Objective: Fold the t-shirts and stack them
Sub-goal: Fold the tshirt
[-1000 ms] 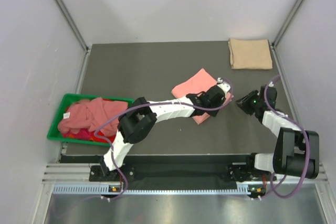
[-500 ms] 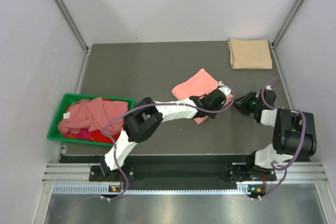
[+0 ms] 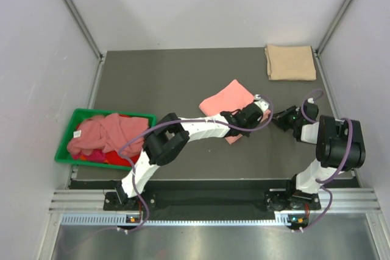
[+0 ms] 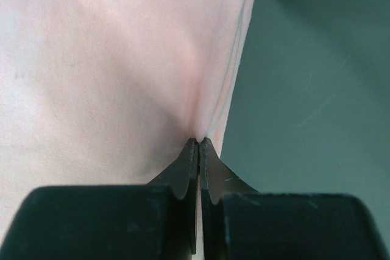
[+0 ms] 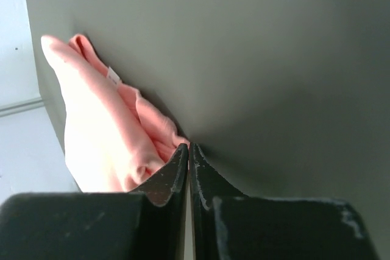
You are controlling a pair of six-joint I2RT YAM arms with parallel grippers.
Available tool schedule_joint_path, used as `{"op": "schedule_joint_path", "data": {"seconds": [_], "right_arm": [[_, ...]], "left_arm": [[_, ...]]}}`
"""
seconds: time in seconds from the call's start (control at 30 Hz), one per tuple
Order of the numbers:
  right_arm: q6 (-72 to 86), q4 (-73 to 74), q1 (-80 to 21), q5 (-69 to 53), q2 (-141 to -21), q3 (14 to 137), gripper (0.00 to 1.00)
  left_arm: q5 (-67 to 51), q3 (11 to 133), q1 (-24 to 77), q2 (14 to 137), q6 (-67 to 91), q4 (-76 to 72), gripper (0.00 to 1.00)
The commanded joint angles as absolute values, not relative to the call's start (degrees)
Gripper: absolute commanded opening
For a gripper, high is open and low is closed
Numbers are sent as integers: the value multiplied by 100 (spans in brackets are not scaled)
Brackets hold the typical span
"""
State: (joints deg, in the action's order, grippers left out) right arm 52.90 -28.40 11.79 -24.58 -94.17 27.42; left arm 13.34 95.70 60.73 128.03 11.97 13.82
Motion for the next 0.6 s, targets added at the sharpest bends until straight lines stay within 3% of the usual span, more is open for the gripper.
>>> {"op": "schedule_joint_path", "data": {"seconds": [0.0,0.57], "right_arm": [[5142,-2909,1204,-2197,-9676,2970,0],[4808,-2673,1204,-2223,-10046,3603,0]], "left_arm": [[1424,9651,6126,12516,1081,1389,0],[1442,9659,6187,12454,1037,1406,0]]}}
